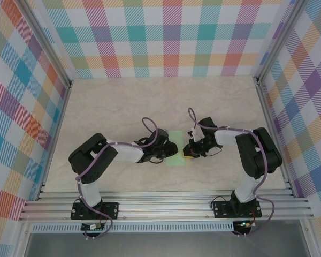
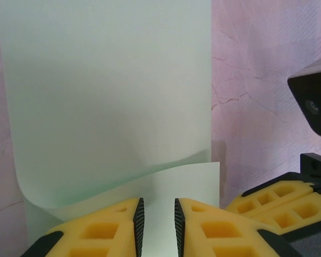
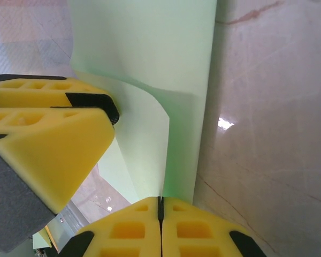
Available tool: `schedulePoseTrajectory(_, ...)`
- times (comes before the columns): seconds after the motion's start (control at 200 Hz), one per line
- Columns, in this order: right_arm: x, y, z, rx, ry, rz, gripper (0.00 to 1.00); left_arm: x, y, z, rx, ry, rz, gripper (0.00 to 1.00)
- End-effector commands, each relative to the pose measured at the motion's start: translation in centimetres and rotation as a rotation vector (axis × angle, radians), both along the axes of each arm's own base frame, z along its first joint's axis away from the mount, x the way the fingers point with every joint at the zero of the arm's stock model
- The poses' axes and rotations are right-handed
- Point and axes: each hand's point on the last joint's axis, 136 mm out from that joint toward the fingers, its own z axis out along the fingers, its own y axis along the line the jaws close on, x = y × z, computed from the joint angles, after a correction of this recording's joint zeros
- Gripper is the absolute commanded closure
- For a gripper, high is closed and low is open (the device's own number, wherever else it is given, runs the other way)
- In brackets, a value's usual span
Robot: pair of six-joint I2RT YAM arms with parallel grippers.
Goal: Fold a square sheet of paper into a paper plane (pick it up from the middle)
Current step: Fold the triangle a second time at the center of the table.
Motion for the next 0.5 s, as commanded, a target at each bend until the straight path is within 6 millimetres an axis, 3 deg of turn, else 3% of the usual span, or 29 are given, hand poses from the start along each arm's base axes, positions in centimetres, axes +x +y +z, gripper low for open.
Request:
schedulePoseTrajectory(0.0,0.6,0.2,0.4,0.006,-0.021,0.014,0.95,-0.3,-0.3,2.0,-0.031,-0.055,-0.021,0.73)
schedulePoseTrajectory(0.165,0.6,0.2,0.5,0.007,-0.028,0.028,0.96,-0.4,-1.1,2.8,-0.064,-0.077,-0.059,0.71)
schedulePoseTrajectory(0.495,0.7,-0.2,-0.5,-0.033,-0.013,0.029,0.96,-0.4,-1.8,0.9,-0.056,-0.036,-0.081,0.70)
